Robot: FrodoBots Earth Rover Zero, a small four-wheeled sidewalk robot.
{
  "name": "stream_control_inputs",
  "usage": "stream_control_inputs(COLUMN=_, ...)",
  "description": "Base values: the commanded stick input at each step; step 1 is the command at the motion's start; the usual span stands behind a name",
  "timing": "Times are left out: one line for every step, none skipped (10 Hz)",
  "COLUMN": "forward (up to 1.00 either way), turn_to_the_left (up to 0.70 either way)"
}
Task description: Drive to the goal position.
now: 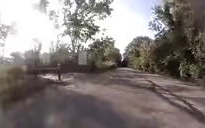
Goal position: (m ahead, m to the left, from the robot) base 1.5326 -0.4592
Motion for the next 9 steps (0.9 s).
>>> stream_control_inputs(forward=0.70, turn_to_the_left=0.02)
stream_control_inputs(forward=0.70, turn_to_the_left=0.02)
stream_control_inputs(forward=0.70, turn_to_the_left=0.02)
stream_control_inputs(forward=0.70, turn_to_the_left=0.02)
stream_control_inputs(forward=0.70, turn_to_the_left=0.02)
stream_control_inputs(forward=0.70, turn_to_the_left=0.02)
stream_control_inputs(forward=0.70, turn_to_the_left=0.03)
stream_control_inputs(forward=0.70, turn_to_the_left=0.03)
stream_control_inputs(forward=0.70, turn_to_the_left=0.03)
